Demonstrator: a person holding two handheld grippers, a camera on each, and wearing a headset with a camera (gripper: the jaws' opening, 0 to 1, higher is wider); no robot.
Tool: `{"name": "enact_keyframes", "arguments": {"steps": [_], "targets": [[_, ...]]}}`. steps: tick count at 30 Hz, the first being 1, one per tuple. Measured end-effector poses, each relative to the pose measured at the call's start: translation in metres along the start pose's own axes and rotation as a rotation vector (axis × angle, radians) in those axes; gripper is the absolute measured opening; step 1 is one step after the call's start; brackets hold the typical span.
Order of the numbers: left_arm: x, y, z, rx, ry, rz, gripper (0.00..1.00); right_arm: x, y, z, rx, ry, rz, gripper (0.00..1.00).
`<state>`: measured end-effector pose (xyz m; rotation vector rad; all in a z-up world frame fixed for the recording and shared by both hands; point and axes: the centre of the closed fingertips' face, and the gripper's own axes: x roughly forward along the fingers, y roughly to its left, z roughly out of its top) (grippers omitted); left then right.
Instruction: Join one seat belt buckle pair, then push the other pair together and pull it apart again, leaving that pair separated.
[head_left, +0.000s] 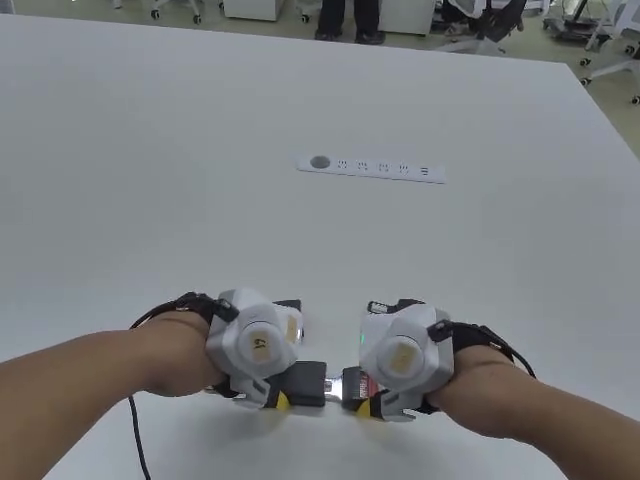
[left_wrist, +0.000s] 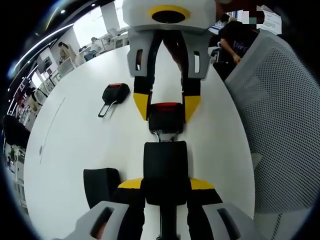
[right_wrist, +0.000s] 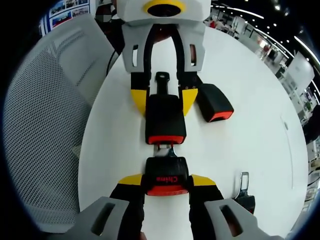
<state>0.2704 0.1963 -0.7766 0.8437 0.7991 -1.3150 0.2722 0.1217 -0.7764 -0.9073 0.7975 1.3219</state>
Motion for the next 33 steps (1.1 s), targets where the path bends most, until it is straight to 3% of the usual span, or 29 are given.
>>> {"name": "enact_keyframes", "arguments": {"steps": [8,19,20,21,33], "targets": [[-0.001,0.000,0.000,-0.005,0.005,-0.001,0.32,0.006,0.001,0.012,0.006,-0.028,-0.006,0.30],[-0.002,0.000,-0.001,-0.014,-0.001,0.002,0.32,0.007,0.003,0.017,0.045,-0.064,-0.006,0.29],[-0.002,0.000,-0.001,-0.010,0.001,-0.002,0.32,0.008,0.002,0.024,-0.029,-0.084,0.011,0.29],[-0.002,0.000,-0.002,-0.009,0.006,-0.005,0.32,0.005,0.002,0.020,0.048,-0.061,-0.009,0.29],[-0.003,0.002,-0.003,-0.024,0.001,0.008,0.32,0.005,0.002,0.017,0.020,-0.048,-0.010,0.29]]}}
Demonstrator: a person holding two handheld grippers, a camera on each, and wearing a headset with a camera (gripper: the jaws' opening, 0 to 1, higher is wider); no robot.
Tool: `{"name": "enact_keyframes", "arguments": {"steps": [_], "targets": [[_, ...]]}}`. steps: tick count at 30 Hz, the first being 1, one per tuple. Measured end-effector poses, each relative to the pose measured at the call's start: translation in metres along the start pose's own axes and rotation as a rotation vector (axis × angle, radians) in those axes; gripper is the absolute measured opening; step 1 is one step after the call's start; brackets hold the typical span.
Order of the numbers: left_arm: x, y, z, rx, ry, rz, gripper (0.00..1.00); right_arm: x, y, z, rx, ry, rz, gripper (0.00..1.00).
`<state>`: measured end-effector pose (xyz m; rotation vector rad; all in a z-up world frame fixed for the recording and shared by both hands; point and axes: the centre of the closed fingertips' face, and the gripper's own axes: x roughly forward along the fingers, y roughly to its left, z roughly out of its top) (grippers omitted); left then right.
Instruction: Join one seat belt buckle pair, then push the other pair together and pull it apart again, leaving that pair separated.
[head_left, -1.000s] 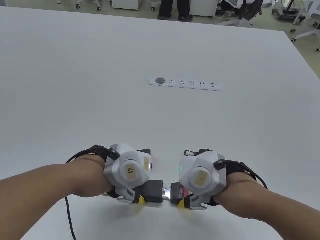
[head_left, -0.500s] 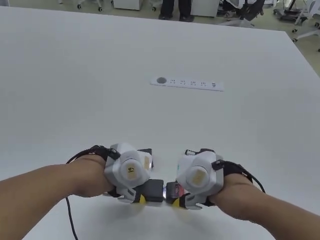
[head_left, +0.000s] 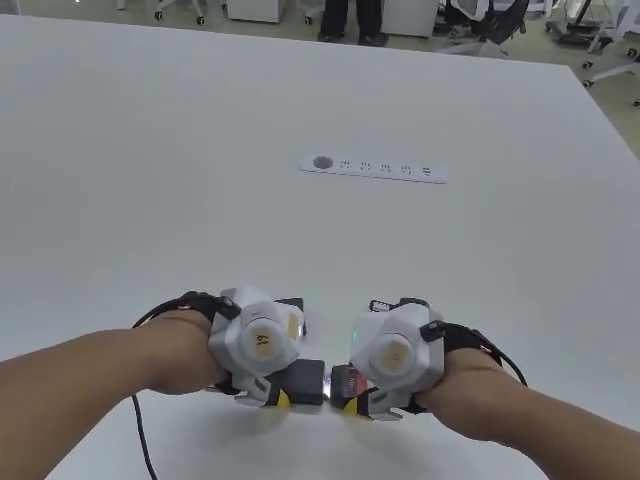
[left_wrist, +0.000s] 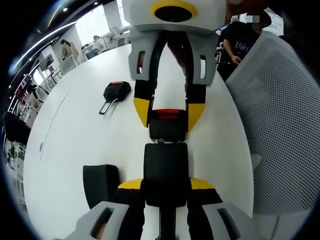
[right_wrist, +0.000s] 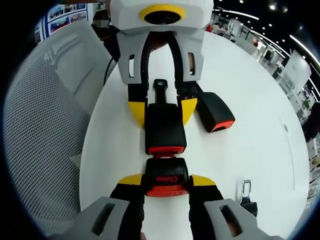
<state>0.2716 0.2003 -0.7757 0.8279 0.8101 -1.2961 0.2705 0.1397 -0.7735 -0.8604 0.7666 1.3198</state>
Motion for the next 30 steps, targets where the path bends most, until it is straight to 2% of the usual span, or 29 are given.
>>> {"name": "enact_keyframes", "arguments": {"steps": [4,9,21,30], "targets": [[-0.0018,-0.0022,-0.0005,-0.003,-0.024,0.012,0.32,-0.0007,0.0010,-0.0018,-0.025,0.009,-0.003,0.29],[-0.0021,-0.0030,-0.0012,-0.006,-0.030,0.012,0.32,0.0010,0.0015,-0.0020,-0.029,0.017,-0.001,0.29],[-0.0020,-0.0029,-0.0026,-0.017,-0.023,0.016,0.32,0.0021,0.0011,-0.0031,-0.041,0.028,-0.004,0.29],[-0.0024,-0.0036,-0.0018,-0.019,-0.022,0.020,0.32,0.0009,0.0016,-0.0038,-0.019,0.033,0.013,0.30]]}}
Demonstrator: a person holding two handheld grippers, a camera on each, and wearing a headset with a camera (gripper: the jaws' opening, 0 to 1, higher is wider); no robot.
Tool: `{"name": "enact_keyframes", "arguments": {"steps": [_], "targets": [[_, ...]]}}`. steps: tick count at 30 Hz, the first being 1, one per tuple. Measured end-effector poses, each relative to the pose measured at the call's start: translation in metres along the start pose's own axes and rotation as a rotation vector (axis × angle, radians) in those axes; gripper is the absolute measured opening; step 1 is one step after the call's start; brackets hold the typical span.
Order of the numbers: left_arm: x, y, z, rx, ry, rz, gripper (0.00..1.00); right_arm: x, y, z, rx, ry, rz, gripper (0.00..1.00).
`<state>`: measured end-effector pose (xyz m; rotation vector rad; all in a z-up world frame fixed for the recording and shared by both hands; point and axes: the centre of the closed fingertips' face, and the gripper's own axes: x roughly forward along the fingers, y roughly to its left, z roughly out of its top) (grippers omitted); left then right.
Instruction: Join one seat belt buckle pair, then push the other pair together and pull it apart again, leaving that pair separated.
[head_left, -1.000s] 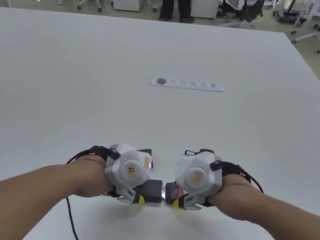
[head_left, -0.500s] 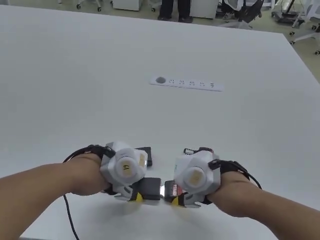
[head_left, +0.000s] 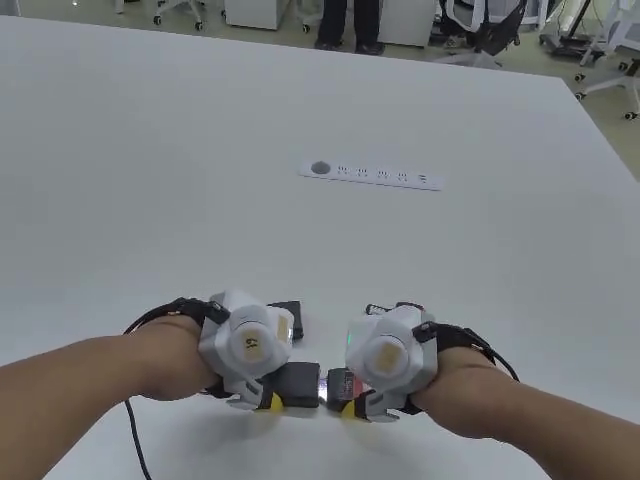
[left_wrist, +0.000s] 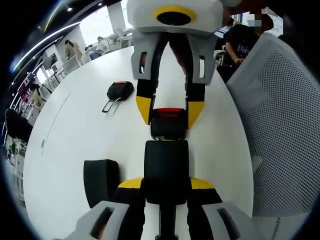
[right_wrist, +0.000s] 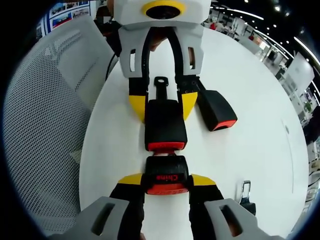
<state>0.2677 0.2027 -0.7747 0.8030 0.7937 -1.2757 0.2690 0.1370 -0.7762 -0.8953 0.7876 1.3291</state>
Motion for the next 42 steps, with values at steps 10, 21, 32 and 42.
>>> {"name": "enact_keyframes", "arguments": {"steps": [10,21,32,42], "targets": [[0.0008,-0.0002,0.0000,-0.002,0.007,-0.001,0.32,-0.0007,0.0007,-0.0004,0.001,0.004,0.003,0.30],[0.0014,0.0003,-0.0006,-0.013,0.021,-0.003,0.33,0.0009,-0.0008,-0.0017,0.014,0.000,0.008,0.31],[0.0013,0.0010,-0.0011,-0.038,0.015,0.005,0.34,0.0004,-0.0008,-0.0006,0.010,-0.004,0.010,0.32],[-0.0019,-0.0009,-0.0028,-0.025,0.030,0.010,0.34,-0.0002,-0.0011,0.0002,0.007,-0.009,-0.003,0.33]]}}
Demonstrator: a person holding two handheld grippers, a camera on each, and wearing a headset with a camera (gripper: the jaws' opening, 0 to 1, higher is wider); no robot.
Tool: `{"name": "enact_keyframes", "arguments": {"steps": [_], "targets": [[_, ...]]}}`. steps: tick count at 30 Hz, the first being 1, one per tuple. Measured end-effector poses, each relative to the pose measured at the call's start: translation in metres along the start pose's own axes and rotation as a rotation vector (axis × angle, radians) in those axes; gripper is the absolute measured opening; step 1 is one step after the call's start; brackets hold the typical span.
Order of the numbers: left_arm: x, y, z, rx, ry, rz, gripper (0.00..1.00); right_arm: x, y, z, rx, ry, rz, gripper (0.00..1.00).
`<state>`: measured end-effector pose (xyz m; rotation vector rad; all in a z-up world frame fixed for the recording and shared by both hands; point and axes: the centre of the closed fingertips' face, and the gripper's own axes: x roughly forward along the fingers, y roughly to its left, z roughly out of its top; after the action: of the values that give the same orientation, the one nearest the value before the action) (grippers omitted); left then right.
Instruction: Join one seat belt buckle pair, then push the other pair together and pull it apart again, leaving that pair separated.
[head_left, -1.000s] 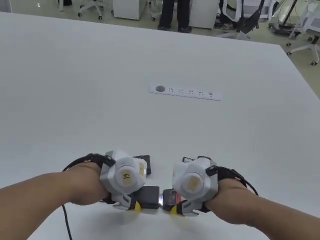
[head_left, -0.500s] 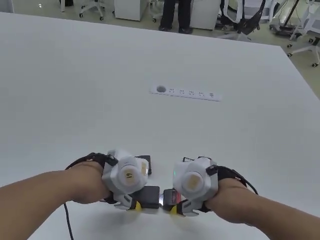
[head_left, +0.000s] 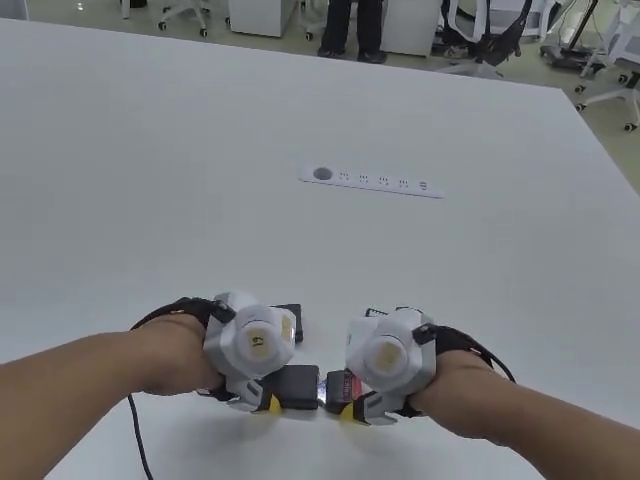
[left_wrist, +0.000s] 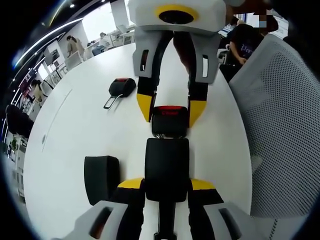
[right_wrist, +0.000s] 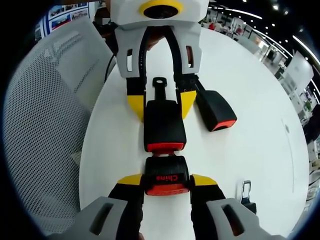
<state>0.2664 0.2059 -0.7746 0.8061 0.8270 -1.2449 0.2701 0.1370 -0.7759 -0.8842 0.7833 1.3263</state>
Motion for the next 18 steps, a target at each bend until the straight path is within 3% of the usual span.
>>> {"name": "enact_keyframes", "arguments": {"steps": [3,4,8,17,18], "targets": [[-0.005,-0.001,0.002,-0.007,-0.032,0.008,0.38,-0.007,-0.001,0.006,0.022,-0.029,-0.015,0.36],[-0.008,-0.001,0.004,-0.035,-0.049,0.014,0.38,-0.009,-0.002,0.007,0.024,-0.032,-0.018,0.36],[-0.016,0.006,0.006,-0.062,-0.085,0.036,0.38,-0.010,-0.002,0.008,0.033,-0.045,-0.010,0.34],[-0.034,0.014,0.021,-0.068,-0.127,0.033,0.38,-0.021,-0.003,0.015,0.034,-0.061,0.005,0.33],[-0.038,0.014,0.027,-0.065,-0.129,0.039,0.38,-0.025,-0.005,0.016,0.030,-0.062,0.002,0.33]]}}
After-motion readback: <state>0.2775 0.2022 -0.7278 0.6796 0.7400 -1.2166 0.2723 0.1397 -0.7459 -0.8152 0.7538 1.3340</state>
